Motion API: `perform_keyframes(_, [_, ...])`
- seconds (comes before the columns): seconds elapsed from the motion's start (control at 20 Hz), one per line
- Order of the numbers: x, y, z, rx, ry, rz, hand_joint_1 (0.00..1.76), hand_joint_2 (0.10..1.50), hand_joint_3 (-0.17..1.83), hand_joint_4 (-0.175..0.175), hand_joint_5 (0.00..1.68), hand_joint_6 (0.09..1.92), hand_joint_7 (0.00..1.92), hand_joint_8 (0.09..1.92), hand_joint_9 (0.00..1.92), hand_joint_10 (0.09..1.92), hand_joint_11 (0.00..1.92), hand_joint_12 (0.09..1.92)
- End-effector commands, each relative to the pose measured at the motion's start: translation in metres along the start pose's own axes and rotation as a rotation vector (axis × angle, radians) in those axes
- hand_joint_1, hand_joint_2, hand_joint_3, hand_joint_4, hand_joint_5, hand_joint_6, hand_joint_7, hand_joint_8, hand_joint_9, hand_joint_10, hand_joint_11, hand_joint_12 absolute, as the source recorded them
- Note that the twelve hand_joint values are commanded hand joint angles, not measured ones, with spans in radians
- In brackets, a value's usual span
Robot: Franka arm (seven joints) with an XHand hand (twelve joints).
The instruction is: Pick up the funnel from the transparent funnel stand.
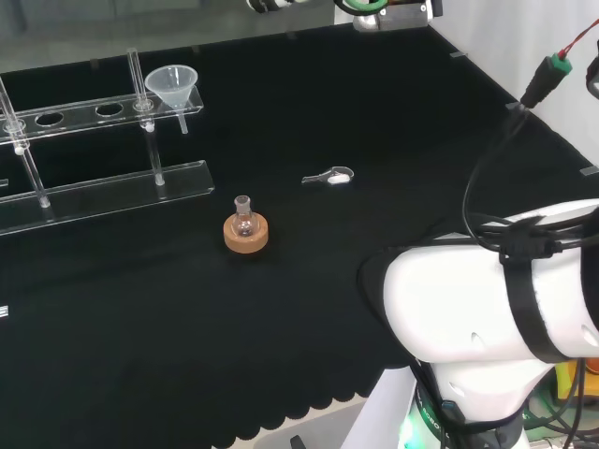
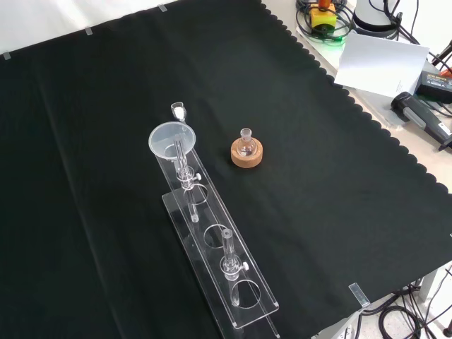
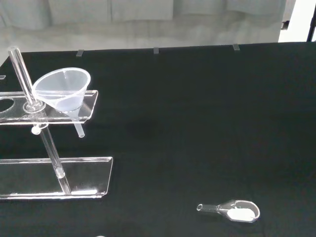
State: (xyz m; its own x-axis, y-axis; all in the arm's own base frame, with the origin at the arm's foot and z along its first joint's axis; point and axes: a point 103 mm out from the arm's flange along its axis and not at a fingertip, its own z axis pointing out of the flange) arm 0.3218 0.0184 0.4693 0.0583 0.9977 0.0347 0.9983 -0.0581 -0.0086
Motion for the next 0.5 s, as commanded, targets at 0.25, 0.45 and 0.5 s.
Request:
perform_keyframes(0.25, [0.033,0.033,0.008,0.067,0.015,-0.054,0.28,0.57,0.04,0.032,0.00,0.09,0.00,0.09,0.00,0.09,0.00,0.09])
perform_keyframes(0.45, [0.050,0.051,0.013,0.071,0.014,-0.085,0.32,0.59,0.04,0.020,0.00,0.09,0.00,0.09,0.00,0.09,0.00,0.09])
perform_keyframes(0.5, [0.054,0.056,0.015,0.076,0.011,-0.093,0.32,0.59,0.04,0.019,0.00,0.09,0.00,0.09,0.00,0.09,0.00,0.09])
